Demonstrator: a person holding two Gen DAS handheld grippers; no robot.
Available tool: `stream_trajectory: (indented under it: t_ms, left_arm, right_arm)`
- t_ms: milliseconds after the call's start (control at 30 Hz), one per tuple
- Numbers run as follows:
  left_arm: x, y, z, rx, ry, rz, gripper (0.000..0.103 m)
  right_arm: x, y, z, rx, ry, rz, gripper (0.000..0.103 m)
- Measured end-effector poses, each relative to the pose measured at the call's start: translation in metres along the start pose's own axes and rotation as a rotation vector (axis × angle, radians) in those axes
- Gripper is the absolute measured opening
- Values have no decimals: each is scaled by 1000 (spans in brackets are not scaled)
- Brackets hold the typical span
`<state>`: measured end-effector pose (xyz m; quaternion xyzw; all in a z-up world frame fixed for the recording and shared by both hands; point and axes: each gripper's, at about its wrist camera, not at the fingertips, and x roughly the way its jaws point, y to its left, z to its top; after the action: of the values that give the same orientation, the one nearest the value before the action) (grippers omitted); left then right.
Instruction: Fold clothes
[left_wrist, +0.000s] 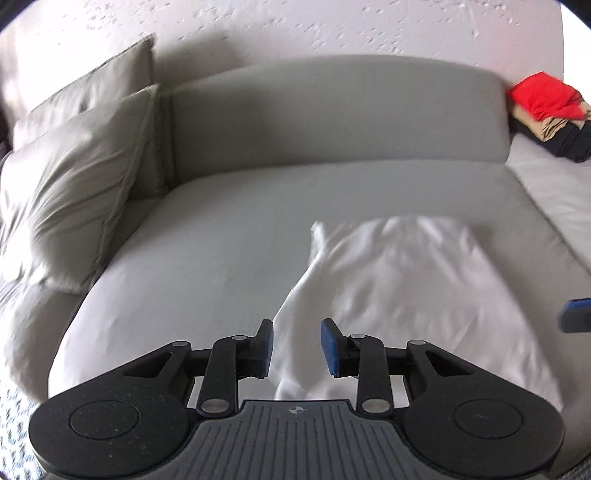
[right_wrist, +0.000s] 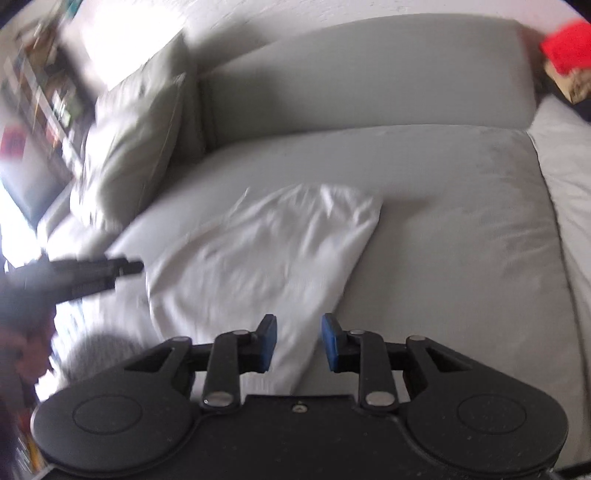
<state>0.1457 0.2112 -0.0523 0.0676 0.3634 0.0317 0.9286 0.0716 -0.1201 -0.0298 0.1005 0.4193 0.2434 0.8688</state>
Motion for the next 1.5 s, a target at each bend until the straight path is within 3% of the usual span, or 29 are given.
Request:
stream_trajectory:
  t_ms: [133, 300, 500, 567, 633, 700, 733, 767, 800, 867, 967, 1033, 1100, 1167, 1200, 1267, 1300, 1333, 1367, 1433, 1500]
  left_arm:
    - [23, -23, 35, -5, -18, -61, 31]
    - [74, -38, 68, -92, -20, -145, 29]
    - [165, -37, 84, -249, 74, -248, 7]
    - [191, -33, 79, -298, 118, -276, 7]
    - [208, -28, 70, -326, 129, -177, 8]
    - [212, -14, 62, -414, 99, -128, 11]
    - [211, -9, 61, -456, 96, -99, 11]
    - [207, -9, 62, -447, 76, -23, 11]
    - [201, -12, 63, -399, 58, 127, 5]
    - [197, -5, 61, -389, 76, 264, 1]
    - [171, 16, 54, -480, 49, 228, 2]
    - [146, 12, 48, -446, -3, 137, 3]
    - [129, 2, 42, -394, -17, 34, 14]
    - [119, -14, 36, -323, 11, -79, 18]
    - [117, -24, 34, -274, 32, -90, 22]
    - [125, -45, 33, -131, 136, -21, 25]
    - [123, -49, 32, -90, 159, 15, 32]
    - [122, -51, 31, -50, 180, 50, 33]
    - [118, -50, 31, -20, 213, 114, 33]
    - [110, -34, 22, 10, 258, 259, 30]
    - [99, -3, 9, -35, 287, 318, 30]
  right_arm:
    - [29, -20, 27, 166, -76, 82, 21]
    - [76, -46, 55, 383, -161, 117, 22]
    - [156, -84, 70, 679, -152, 241, 22]
    - [188, -95, 72, 751, -119, 298, 22]
    - [213, -106, 68, 792, -86, 284, 0]
    - [209, -111, 66, 745, -160, 192, 0]
    - [203, -112, 67, 699, -191, 81, 0]
    - [198, -116, 67, 677, -220, 4, 0]
    - [193, -122, 66, 681, -241, -21, 0]
    - [181, -124, 67, 656, -254, -96, 0]
    - [161, -123, 69, 611, -268, -175, 1]
    - [146, -118, 66, 605, -284, -151, 6]
    - [139, -108, 64, 592, -269, -32, 6]
    - [140, -86, 61, 500, -214, 53, 6]
    - [143, -74, 59, 445, -186, 84, 6]
    - [151, -58, 54, 360, -107, 105, 6]
    - [156, -52, 51, 326, -58, 103, 6]
    - [157, -52, 46, 311, -20, 71, 1]
    - [151, -56, 42, 320, -30, 59, 0]
    - [128, -71, 36, 386, -34, 25, 0]
    - [103, -79, 25, 367, -28, -103, 0]
